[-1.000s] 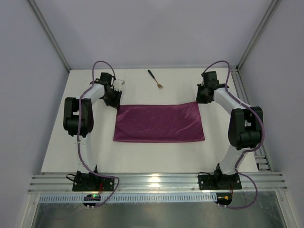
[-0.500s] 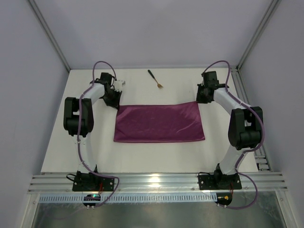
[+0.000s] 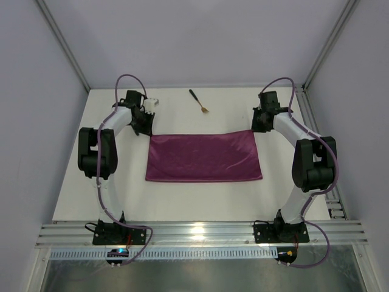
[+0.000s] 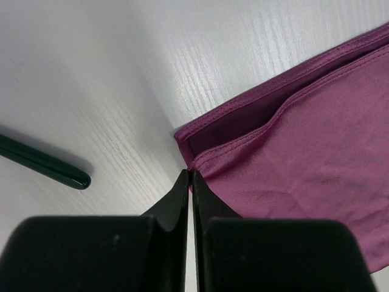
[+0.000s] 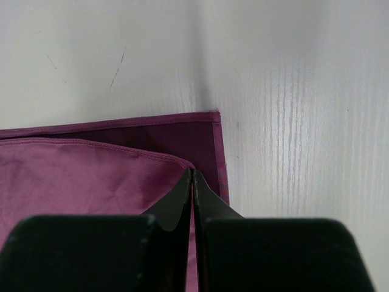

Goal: Fold the napkin into a case and place the utensils inside
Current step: Smooth out the rectangle-folded napkin at the center of the board.

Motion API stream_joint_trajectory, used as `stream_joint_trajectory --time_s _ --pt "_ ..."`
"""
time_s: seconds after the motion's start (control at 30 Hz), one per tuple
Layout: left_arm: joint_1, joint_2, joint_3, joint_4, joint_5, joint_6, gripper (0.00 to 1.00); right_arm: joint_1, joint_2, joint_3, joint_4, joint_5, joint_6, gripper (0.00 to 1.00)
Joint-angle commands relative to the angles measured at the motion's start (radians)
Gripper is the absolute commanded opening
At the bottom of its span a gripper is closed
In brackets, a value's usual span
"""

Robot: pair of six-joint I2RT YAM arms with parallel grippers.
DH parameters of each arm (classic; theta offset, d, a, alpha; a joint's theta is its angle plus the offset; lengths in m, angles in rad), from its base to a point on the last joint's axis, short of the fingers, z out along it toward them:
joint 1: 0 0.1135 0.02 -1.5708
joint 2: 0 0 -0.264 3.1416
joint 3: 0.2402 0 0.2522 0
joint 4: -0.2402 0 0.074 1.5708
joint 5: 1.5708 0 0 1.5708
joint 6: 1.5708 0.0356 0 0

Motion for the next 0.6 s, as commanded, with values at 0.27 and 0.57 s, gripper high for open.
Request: stream_joint_trajectory --time_s 0.27,0.57 --pt "0.002 -0.029 0.044 0.034 -0.029 0.004 0.0 -0.024 -0.016 0.039 0.02 0.036 0.013 0.04" --pt "0.0 -0.003 0.045 0.063 -0.035 -0.002 0.0 -0.031 0.046 0.062 0.043 0.042 0.024 0.04"
